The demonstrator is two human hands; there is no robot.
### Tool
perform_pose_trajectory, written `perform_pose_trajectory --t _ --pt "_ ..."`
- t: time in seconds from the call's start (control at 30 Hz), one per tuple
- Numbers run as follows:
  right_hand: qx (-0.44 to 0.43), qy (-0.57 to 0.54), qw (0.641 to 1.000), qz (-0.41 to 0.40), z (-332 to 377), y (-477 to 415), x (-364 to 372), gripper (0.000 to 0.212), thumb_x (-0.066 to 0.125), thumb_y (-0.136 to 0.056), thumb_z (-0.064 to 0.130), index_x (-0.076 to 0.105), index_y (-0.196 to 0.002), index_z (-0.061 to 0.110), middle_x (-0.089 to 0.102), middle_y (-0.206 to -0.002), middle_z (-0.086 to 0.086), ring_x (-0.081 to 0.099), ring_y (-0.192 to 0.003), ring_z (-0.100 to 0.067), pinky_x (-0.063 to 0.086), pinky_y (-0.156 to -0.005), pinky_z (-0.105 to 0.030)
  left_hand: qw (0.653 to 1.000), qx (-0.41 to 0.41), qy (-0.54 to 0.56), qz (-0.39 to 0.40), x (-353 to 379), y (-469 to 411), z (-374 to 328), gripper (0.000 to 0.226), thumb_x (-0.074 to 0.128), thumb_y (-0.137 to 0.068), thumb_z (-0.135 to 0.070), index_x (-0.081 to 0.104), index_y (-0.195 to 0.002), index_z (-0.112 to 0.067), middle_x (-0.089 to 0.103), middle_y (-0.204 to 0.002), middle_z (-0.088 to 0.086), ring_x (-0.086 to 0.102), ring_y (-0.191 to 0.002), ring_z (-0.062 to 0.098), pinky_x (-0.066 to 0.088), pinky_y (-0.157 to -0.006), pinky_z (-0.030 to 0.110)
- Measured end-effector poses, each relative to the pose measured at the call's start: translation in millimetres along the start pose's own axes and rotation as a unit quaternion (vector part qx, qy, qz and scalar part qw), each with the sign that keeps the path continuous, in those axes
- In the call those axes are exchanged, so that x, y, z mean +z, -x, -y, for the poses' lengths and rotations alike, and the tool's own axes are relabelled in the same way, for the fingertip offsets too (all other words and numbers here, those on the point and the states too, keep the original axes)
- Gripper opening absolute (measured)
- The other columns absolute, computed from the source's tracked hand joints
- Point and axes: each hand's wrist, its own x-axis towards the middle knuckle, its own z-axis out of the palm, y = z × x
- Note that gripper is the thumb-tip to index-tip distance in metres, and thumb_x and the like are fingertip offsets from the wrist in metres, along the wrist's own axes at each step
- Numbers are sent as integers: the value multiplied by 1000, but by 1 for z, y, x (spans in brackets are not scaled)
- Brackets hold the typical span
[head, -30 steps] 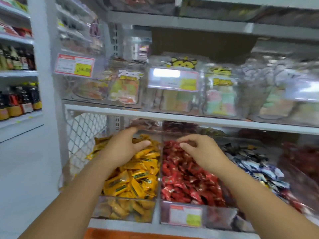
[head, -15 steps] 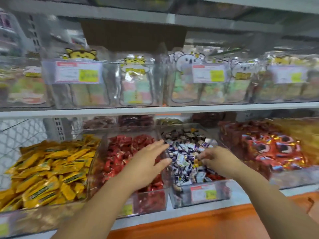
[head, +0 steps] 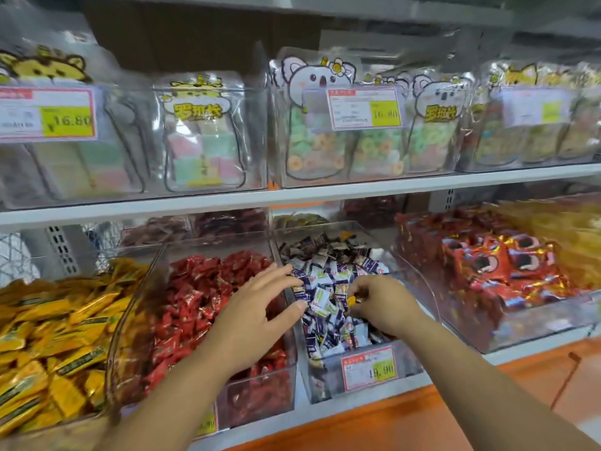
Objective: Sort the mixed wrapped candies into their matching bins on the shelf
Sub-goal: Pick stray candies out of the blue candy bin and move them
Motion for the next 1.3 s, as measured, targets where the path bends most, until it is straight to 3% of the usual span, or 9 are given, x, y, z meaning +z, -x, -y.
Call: perform_pose_trajectory --t 0.3,0.5,0.57,0.67,0.8,0.93,1.07,1.17,1.3 --pt "-8 -148 988 -52 0 9 -26 11 72 -86 18 74 -86 29 71 -84 3 63 -70 -18 45 -59 -22 1000 -9 29 3 -2 2 -5 35 46 -88 -62 50 -121 -53 29 -146 -32 12 -140 -11 16 -119 31" --pt "-9 -34 999 4 10 12 -27 15 66 -90 26 68 -105 23 70 -96 1 59 -56 0 43 -55 -17 999 -19 35 0 -3 2 -7 32 51 -90 -54 52 -122 -49 32 -146 -29 15 -141 -7 16 -118 31" --pt "-1 -33 999 5 9 15 -20 10 69 -89 22 68 -97 19 69 -87 2 64 -66 -6 44 -59 -17 999 -19 35 -1 -4 3 -8 33 51 -91 -55 53 -123 -48 31 -147 -29 15 -141 -7 17 -119 32" --pt "-15 -86 995 -49 10 18 -25 12 67 -89 13 70 -78 16 66 -71 9 55 -50 7 36 -45 -6 999 -23 37 0 -5 3 -10 34 52 -91 -53 53 -124 -48 31 -146 -30 14 -140 -8 16 -118 31" --pt "-13 -89 994 -64 13 17 -44 12 65 -90 21 71 -81 15 69 -79 2 50 -45 9 34 -43 -8 999 -11 41 -16 -4 -1 -13 32 58 -91 -44 57 -123 -44 39 -141 -29 17 -138 -9 14 -118 26" --pt "14 55 998 34 12 18 -16 24 69 -87 31 65 -78 9 69 -78 -10 59 -63 -16 46 -58 -27 999 2 40 -17 3 -7 -21 31 57 -92 -43 59 -123 -42 44 -140 -26 19 -139 -7 16 -118 27" --pt "23 -59 996 -60 12 20 -31 17 71 -85 22 60 -78 11 67 -79 -3 58 -59 -12 45 -55 -27 999 8 33 -8 8 -8 -20 37 56 -91 -47 56 -128 -40 39 -137 -31 17 -136 -13 18 -118 29" --pt "-7 -206 971 -119 19 27 -61 12 70 -86 16 60 -81 10 70 -82 -3 66 -68 -14 54 -65 -28 999 -8 44 -15 7 -7 -22 49 59 -88 -51 45 -135 -45 28 -135 -33 18 -131 -15 16 -113 19" --pt "-64 -273 959 -39 48 39 -58 9 72 -83 9 64 -83 5 71 -78 -12 67 -64 -13 56 -65 -23 997 -19 77 -12 9 -10 -26 59 61 -85 -52 39 -139 -48 35 -142 -25 28 -136 -3 24 -115 27"
